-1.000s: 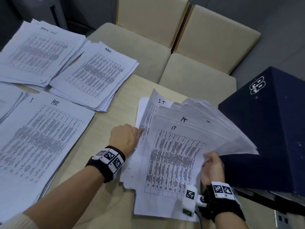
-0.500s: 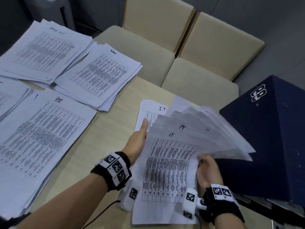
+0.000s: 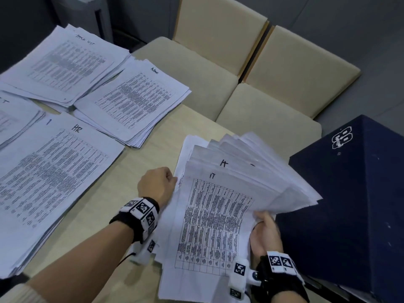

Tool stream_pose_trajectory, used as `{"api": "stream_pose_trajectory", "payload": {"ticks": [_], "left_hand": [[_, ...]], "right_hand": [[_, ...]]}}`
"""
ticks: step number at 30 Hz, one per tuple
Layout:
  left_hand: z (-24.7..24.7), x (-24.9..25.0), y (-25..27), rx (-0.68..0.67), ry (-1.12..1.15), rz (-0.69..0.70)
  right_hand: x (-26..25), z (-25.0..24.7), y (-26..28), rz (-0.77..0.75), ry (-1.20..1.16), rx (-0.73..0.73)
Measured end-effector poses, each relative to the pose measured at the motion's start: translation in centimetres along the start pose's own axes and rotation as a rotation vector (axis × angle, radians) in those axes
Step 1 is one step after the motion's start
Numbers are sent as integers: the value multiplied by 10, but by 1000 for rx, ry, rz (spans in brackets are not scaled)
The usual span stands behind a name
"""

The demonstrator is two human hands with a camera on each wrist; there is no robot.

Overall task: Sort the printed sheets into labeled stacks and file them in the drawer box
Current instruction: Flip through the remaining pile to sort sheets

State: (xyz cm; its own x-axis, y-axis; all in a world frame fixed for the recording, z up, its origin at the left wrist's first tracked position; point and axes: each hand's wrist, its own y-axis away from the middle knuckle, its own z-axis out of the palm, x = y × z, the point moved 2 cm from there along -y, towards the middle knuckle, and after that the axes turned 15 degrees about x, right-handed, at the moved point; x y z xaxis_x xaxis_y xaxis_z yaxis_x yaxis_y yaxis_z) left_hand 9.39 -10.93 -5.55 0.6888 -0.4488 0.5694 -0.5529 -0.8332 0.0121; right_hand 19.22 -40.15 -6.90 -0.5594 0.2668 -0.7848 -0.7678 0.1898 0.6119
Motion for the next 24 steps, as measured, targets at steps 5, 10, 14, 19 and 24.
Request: {"api": "stream_pose_trajectory", "payload": {"ticks": [5,10,14,19,24], "left_hand": [[-8,7,-4,-167,160,71],[-19,13,-10,-165,-41,333],[-38,25,-8,-75,-356,489],[-41,30,-5,-247,168,541],[-26,17,-4,-592,617,140]], "right_hand": [[-2,1,1,-21,102,23],[-5,3,-2,-60,170,30],[-1,10,-3,37,84,-27],[-8,18,10,17,-30,-19],[-6,23,9,117,74,34]]}}
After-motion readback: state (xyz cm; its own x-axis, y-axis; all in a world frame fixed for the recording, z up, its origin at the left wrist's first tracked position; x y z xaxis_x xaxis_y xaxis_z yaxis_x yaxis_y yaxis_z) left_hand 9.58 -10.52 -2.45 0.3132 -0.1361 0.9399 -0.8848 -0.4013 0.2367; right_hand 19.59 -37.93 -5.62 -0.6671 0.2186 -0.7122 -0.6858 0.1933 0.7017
